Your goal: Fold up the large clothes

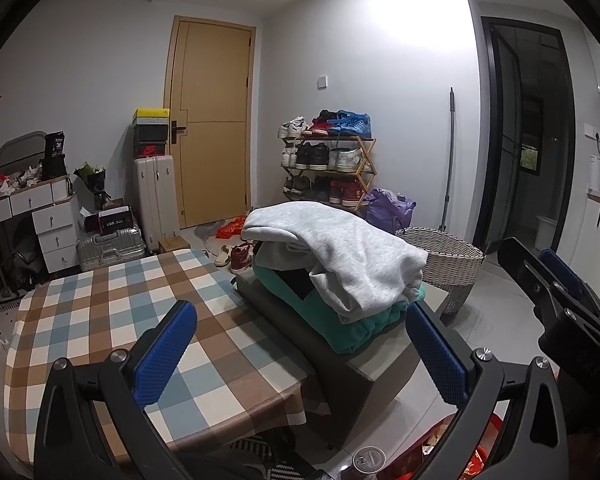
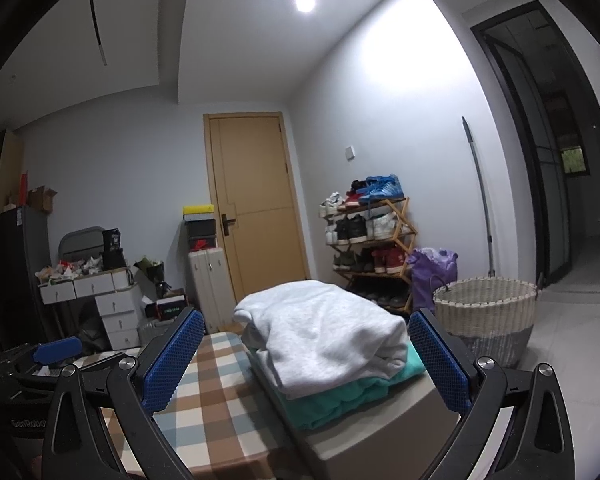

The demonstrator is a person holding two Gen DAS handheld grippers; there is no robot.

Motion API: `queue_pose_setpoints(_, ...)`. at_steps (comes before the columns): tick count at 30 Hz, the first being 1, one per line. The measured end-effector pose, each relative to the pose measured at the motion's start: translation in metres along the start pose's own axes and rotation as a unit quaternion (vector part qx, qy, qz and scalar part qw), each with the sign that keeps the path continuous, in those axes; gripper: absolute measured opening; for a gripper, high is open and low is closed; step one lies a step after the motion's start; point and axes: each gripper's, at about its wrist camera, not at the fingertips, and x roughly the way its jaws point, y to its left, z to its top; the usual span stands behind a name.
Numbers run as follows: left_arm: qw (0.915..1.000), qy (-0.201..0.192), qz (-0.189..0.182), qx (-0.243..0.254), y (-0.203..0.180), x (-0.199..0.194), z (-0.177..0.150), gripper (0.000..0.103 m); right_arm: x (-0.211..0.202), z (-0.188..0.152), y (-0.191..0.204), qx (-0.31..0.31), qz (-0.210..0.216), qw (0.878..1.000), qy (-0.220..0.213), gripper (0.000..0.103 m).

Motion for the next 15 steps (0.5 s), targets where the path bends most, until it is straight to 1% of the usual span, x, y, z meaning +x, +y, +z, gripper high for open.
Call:
queue_pose_setpoints(9, 0.9999, 0.003, -0.011, 0.001, 0.002, -0.001, -0.001, 0.102, 0.003, -0.001, 0.0, -0.006, 0.001, 1.0, 0.0, 0.103)
queue_pose_setpoints(11, 0.9994, 0.01, -0.033, -0.007, 0.005, 0.0, -0.001, 0.102, 0.004, -0.001, 0.0, -0.007, 0.001, 1.0, 0.0, 0.103)
queue_pose_setpoints(15, 0.9983, 0.01, -0.052, -0.024, 0.011, 0.002, -0.003, 0.102, 0.003, -0.003, 0.002, -0.01, 0.001, 1.0, 0.001, 0.103)
